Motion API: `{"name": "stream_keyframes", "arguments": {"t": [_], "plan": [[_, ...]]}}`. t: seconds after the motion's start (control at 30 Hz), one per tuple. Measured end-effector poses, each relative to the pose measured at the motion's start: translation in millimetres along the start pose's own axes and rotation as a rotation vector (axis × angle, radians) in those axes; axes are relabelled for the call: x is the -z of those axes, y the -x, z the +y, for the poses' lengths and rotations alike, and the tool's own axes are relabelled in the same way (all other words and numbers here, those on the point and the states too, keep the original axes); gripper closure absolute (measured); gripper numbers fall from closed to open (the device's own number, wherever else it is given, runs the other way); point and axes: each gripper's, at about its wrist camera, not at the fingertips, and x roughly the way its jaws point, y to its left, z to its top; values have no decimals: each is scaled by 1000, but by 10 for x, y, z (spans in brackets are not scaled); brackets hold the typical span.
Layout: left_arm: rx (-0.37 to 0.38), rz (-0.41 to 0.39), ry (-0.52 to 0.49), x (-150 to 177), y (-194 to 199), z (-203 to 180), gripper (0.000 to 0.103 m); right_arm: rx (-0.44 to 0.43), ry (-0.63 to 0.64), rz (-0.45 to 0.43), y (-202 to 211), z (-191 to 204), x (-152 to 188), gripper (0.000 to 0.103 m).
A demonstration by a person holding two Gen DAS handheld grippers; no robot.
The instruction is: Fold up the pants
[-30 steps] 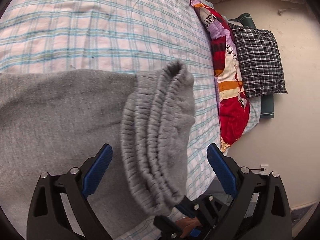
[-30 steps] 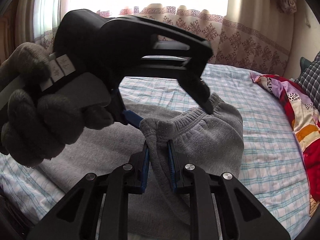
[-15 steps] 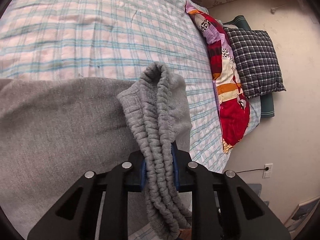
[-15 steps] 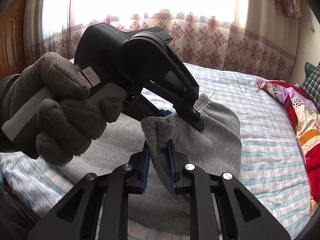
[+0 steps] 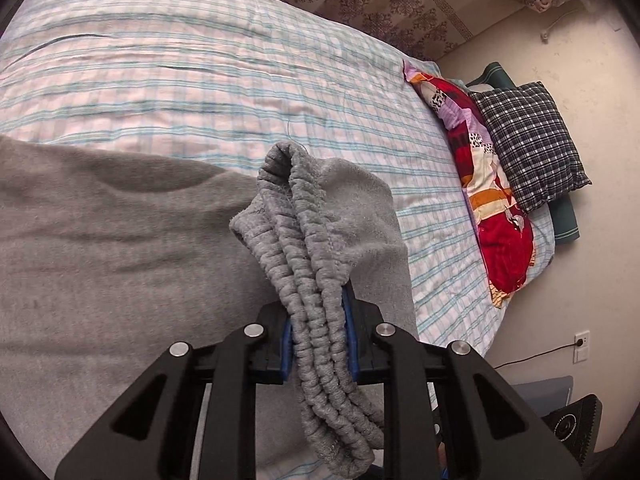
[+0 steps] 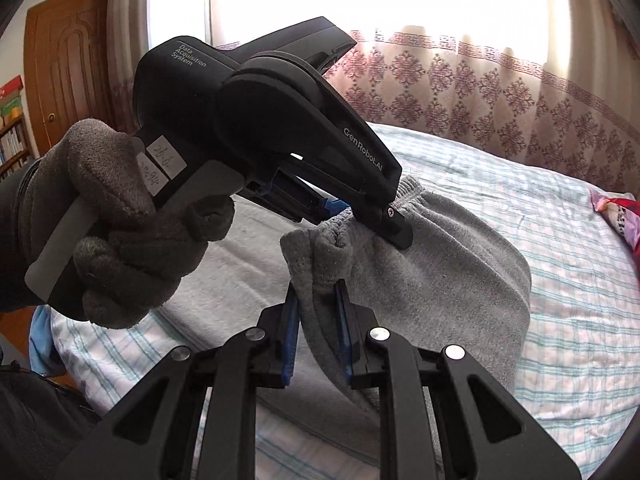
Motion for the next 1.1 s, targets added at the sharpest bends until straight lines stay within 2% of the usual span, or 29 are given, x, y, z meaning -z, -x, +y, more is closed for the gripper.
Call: {"name": "stream_keyframes", "arguments": {"t": [0.33,0.47,0.63,0.83,0.97,1.07,1.1], "plan": [[-48,-53,29,196,262,489,83,-105,43,61,-331,568,-24,86],[-38,-75,45,250,331,655,83,-128,58,78,-431,642,-50,86],[-63,-99,63,324,369,851,83,-163,62,115,-612,654,-63,86],[-63,-100,105,414,314,1042,83,-192,72,166,-822,691,-48,86],[-85,-118,79,435,378,1039,83,-207,95,163,-812,754,-56,86],[-113,-120,76,462,375,1099,83,-218,84,174,-819,712,-72,79],[-115,-118,88,476,366,1143,83,-215,73,166,-832,630,-120,69]]}}
